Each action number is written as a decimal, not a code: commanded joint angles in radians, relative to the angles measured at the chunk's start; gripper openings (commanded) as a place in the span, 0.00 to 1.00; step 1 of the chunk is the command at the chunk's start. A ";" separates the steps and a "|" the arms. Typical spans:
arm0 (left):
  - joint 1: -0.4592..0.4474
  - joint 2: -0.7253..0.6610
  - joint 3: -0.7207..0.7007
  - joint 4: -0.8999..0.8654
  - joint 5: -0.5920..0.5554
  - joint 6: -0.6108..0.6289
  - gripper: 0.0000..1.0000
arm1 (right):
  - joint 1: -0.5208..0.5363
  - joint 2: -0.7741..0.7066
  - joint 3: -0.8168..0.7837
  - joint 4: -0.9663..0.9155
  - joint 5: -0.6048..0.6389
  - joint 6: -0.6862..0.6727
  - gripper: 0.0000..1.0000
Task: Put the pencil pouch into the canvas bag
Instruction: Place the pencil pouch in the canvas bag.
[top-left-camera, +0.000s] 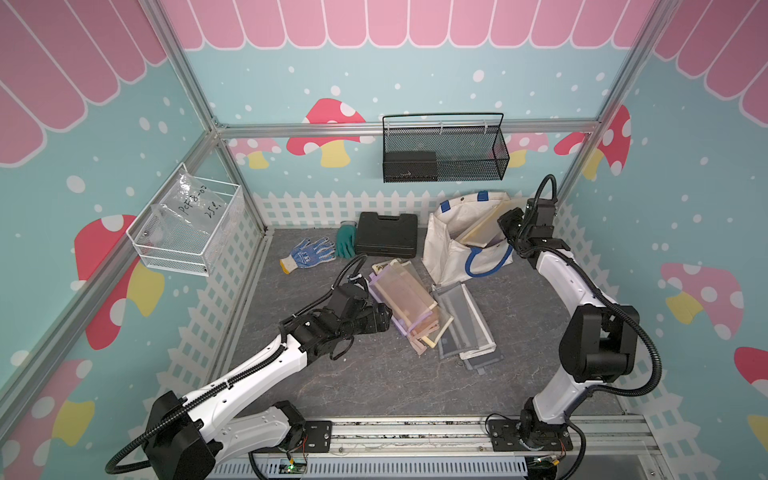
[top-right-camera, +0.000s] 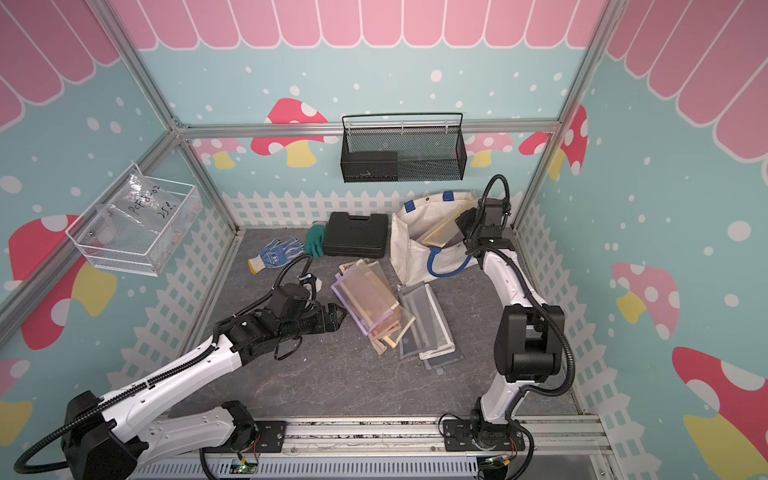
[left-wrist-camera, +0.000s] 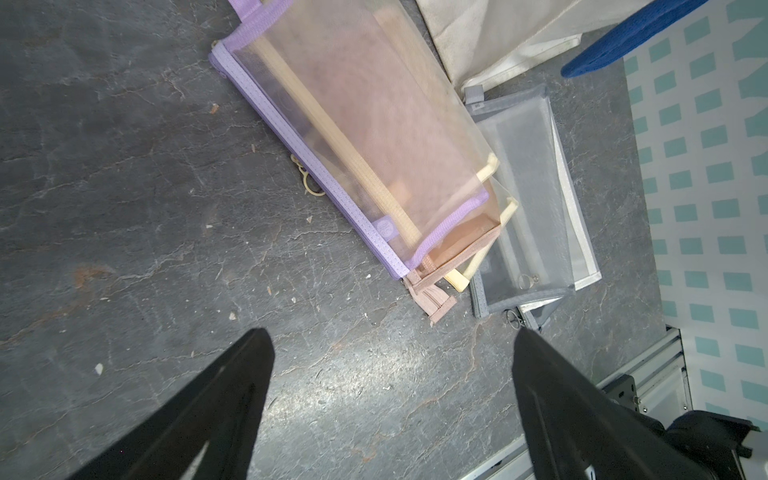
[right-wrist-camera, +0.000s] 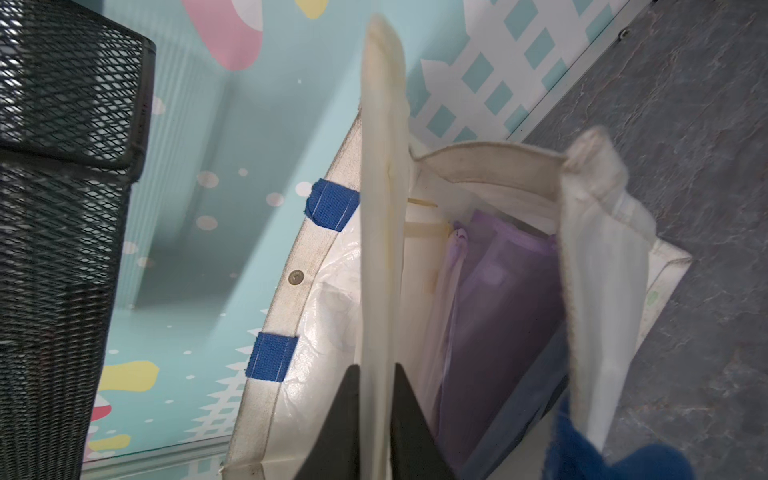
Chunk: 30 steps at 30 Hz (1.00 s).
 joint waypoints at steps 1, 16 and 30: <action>-0.004 -0.026 0.002 -0.016 -0.036 -0.007 0.91 | 0.007 0.004 0.014 -0.016 0.005 -0.012 0.28; -0.004 -0.018 -0.011 0.000 -0.040 -0.014 0.91 | 0.038 -0.007 0.073 -0.092 0.022 -0.158 0.10; -0.004 -0.052 -0.025 -0.001 -0.064 -0.014 0.91 | 0.074 0.143 0.193 -0.165 0.056 -0.118 0.10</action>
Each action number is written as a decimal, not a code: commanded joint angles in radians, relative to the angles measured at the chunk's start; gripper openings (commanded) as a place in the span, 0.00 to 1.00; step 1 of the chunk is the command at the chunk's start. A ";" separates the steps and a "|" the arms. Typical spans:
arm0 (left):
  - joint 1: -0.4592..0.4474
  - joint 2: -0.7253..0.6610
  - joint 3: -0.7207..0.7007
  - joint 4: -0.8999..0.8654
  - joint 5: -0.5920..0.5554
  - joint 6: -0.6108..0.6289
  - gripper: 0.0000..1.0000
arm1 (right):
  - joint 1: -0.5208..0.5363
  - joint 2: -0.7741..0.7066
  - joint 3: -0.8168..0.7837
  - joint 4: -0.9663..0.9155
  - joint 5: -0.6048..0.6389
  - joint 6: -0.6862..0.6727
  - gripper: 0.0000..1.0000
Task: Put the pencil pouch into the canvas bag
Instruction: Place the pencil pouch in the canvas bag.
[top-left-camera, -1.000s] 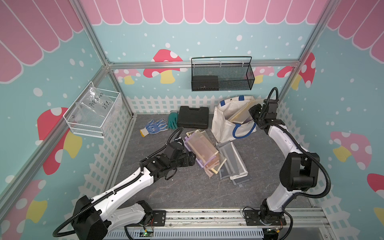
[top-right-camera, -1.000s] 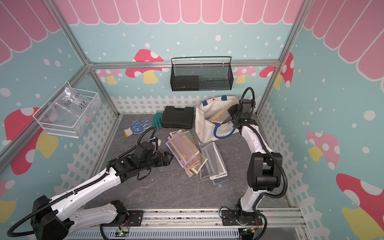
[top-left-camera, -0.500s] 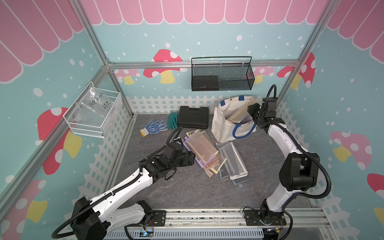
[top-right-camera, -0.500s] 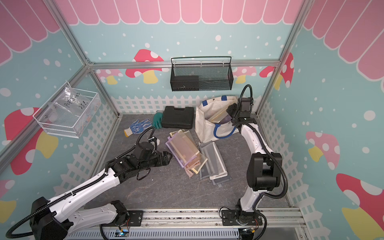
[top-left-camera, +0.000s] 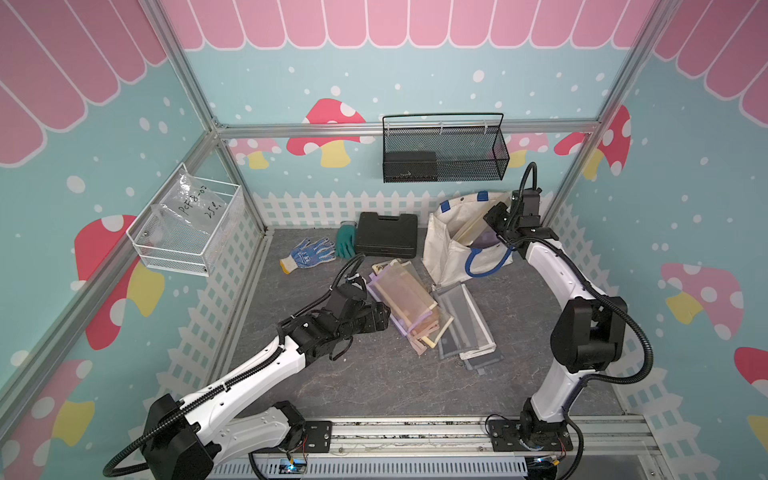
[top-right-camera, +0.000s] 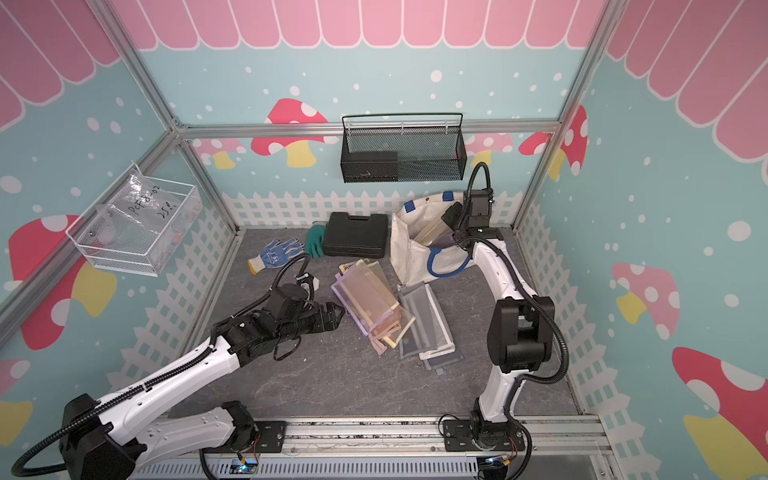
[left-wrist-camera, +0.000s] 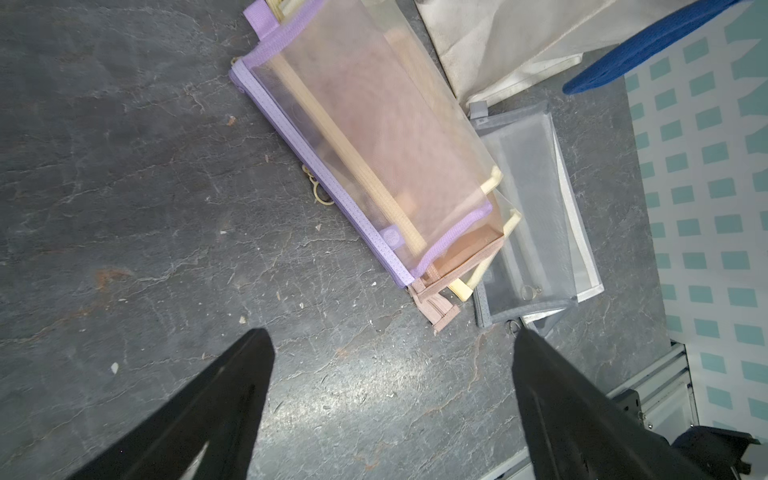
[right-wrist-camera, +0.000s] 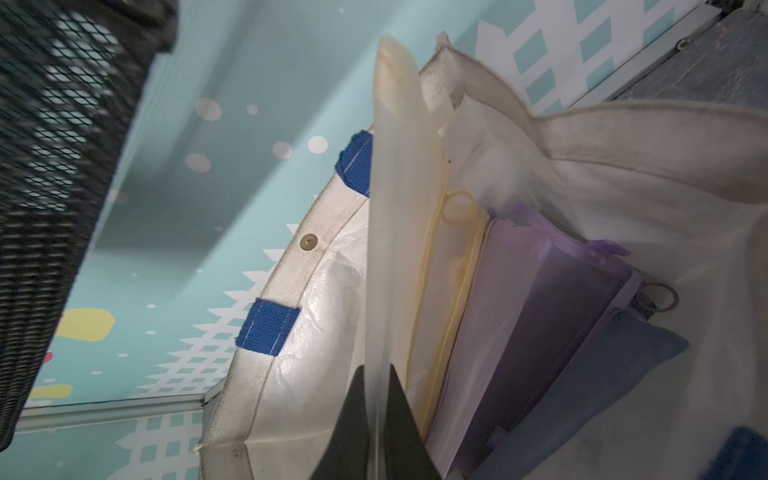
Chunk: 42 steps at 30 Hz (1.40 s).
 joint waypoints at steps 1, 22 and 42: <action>-0.004 -0.030 -0.016 -0.004 -0.032 -0.004 0.91 | 0.010 0.048 0.046 -0.055 0.040 0.017 0.10; -0.004 -0.010 -0.003 -0.032 -0.025 -0.019 0.91 | 0.021 -0.092 0.156 -0.177 0.020 -0.311 0.76; 0.071 -0.033 -0.109 0.002 0.173 -0.179 0.93 | 0.447 -0.213 -0.286 -0.279 -0.292 -0.717 0.77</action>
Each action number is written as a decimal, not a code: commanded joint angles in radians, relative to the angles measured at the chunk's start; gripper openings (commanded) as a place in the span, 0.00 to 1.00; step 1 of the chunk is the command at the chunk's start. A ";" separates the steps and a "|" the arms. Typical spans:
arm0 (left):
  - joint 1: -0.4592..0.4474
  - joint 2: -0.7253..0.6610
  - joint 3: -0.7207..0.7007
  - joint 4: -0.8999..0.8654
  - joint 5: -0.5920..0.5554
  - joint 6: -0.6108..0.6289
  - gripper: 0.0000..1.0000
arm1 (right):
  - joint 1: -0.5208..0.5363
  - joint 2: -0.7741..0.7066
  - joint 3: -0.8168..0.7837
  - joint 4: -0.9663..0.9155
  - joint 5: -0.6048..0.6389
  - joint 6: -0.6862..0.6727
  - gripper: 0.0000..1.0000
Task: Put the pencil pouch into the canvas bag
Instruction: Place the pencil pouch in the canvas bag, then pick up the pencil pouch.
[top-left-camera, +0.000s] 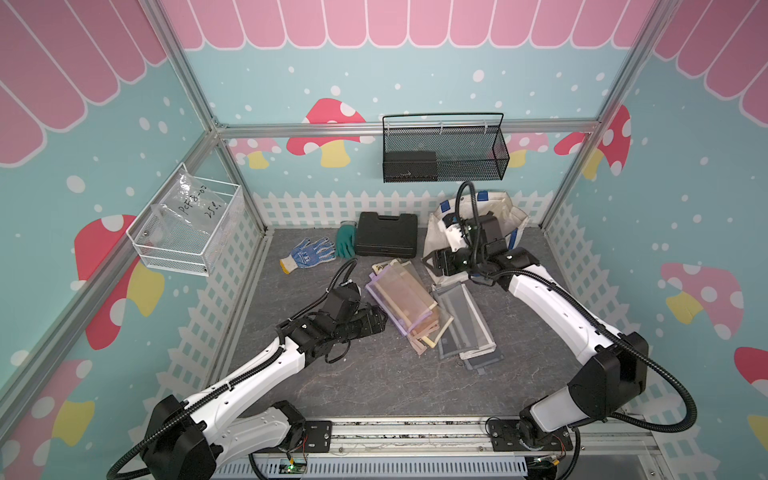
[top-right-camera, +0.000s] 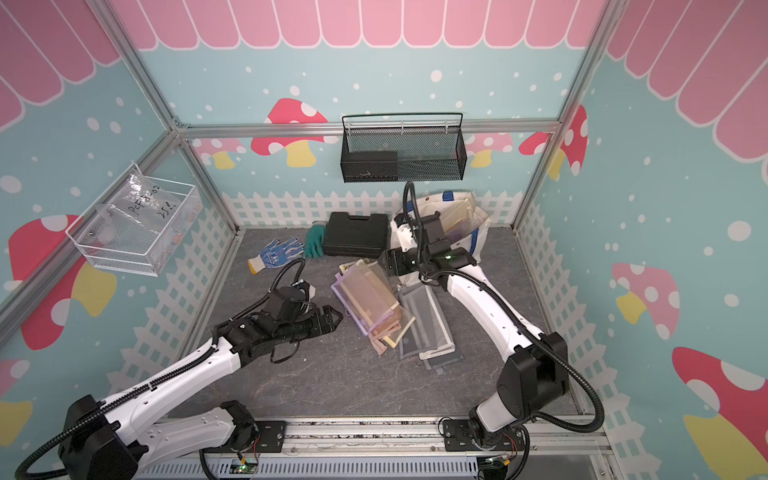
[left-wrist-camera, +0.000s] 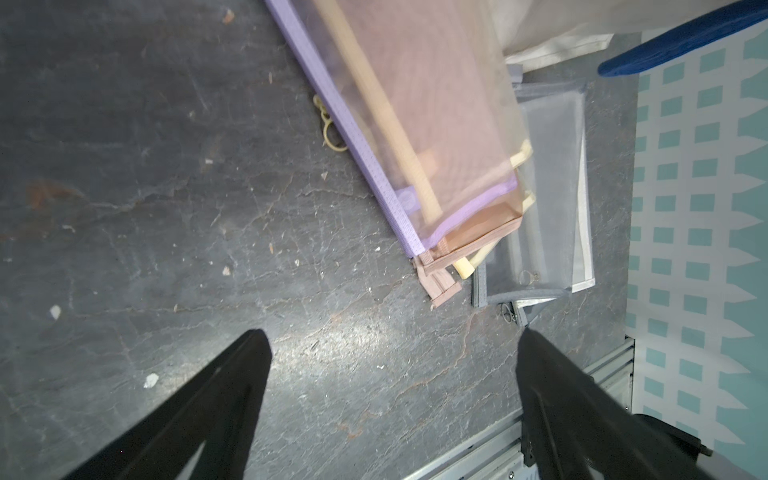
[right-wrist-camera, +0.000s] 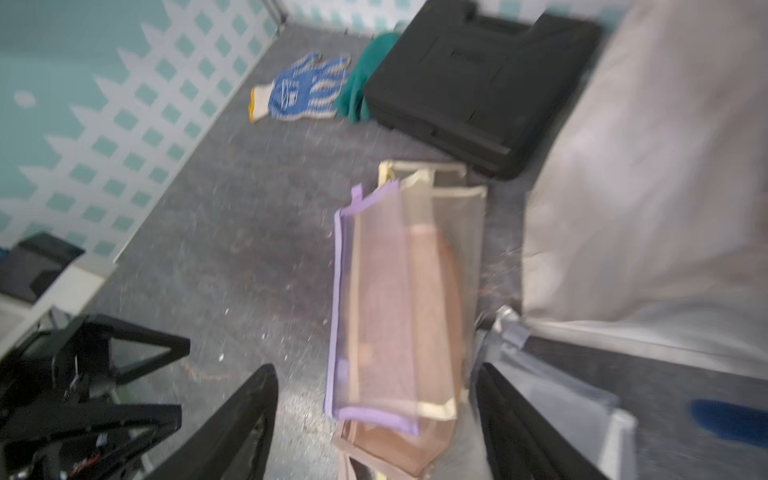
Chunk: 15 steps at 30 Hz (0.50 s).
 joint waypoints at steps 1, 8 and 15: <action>0.005 -0.037 -0.022 0.001 0.023 -0.041 0.93 | 0.020 0.071 -0.026 0.020 -0.015 -0.037 0.77; 0.005 -0.095 -0.058 -0.004 -0.008 -0.071 0.93 | 0.024 0.278 0.059 0.034 -0.006 -0.060 0.77; 0.005 -0.099 -0.085 0.026 -0.033 -0.097 0.92 | 0.031 0.409 0.111 0.051 -0.036 -0.068 0.72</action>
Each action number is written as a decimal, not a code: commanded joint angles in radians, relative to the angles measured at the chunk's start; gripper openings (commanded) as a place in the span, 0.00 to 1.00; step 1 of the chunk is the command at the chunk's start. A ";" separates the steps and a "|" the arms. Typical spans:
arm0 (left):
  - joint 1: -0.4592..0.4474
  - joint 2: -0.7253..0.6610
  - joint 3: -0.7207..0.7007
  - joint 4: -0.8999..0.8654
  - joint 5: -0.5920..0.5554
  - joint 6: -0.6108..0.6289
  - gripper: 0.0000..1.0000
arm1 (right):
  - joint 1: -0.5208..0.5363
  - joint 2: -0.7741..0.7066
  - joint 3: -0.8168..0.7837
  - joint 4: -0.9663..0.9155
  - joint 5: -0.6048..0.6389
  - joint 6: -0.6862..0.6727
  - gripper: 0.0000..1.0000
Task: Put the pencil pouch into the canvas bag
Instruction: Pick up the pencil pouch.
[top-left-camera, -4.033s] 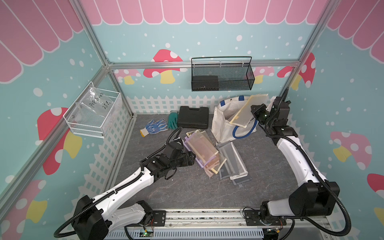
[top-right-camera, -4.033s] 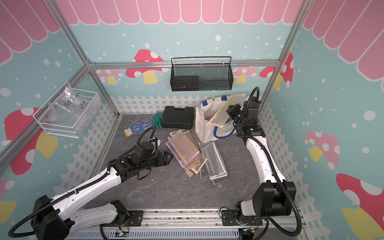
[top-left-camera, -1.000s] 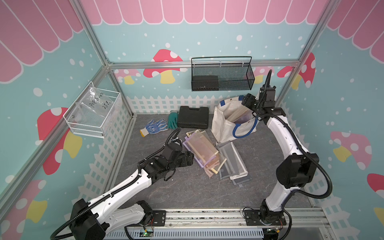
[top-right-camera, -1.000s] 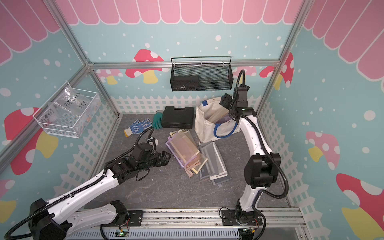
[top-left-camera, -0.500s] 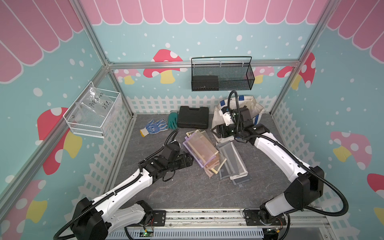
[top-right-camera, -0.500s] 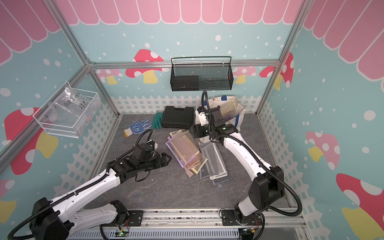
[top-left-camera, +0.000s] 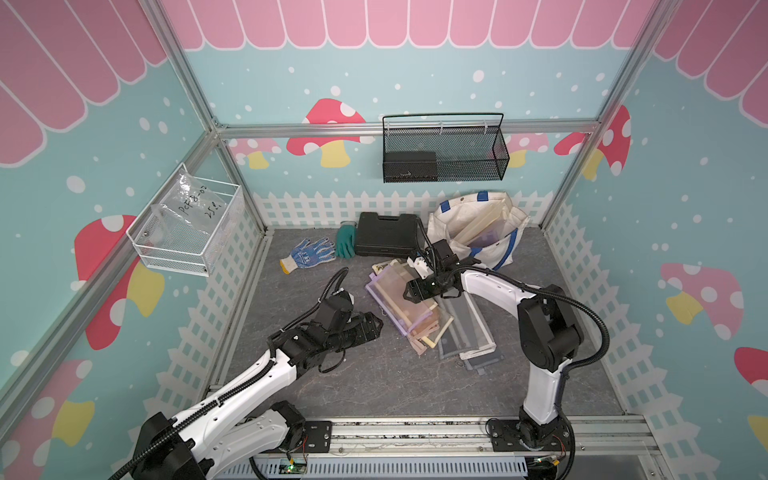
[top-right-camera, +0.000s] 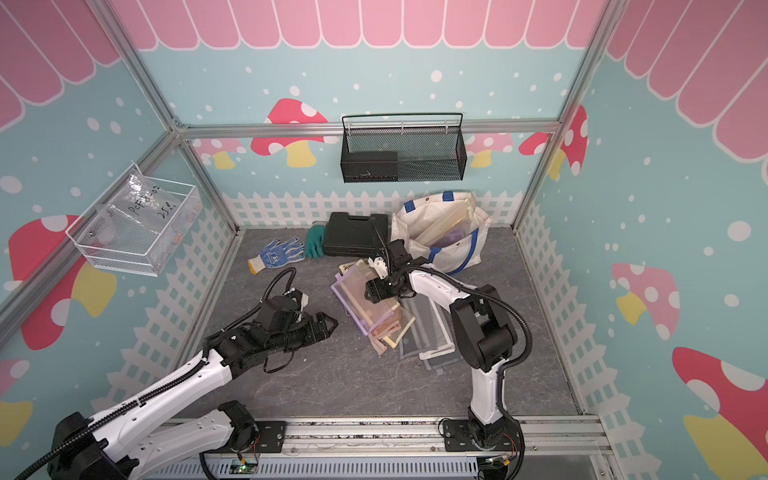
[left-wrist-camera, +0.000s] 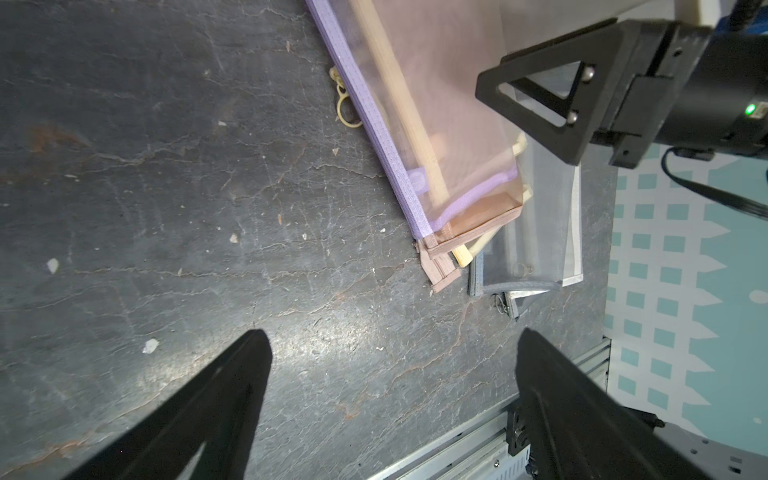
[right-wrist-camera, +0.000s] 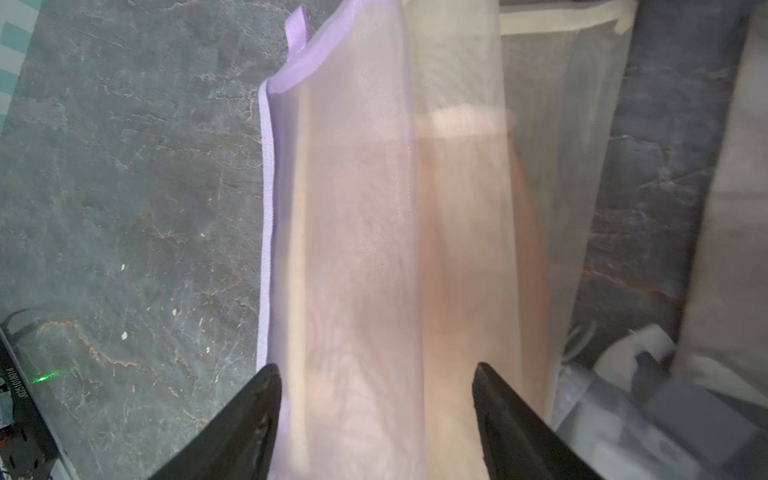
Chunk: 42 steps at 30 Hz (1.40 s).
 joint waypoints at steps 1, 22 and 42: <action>0.005 0.003 -0.019 0.034 -0.029 -0.037 0.92 | 0.008 0.026 0.030 0.010 -0.023 -0.028 0.70; 0.082 0.271 -0.071 0.354 0.033 -0.099 0.78 | 0.039 0.001 -0.062 0.067 -0.040 -0.005 0.04; -0.031 0.111 0.172 0.054 -0.075 0.168 0.84 | -0.049 -0.597 -0.174 0.215 0.009 0.325 0.00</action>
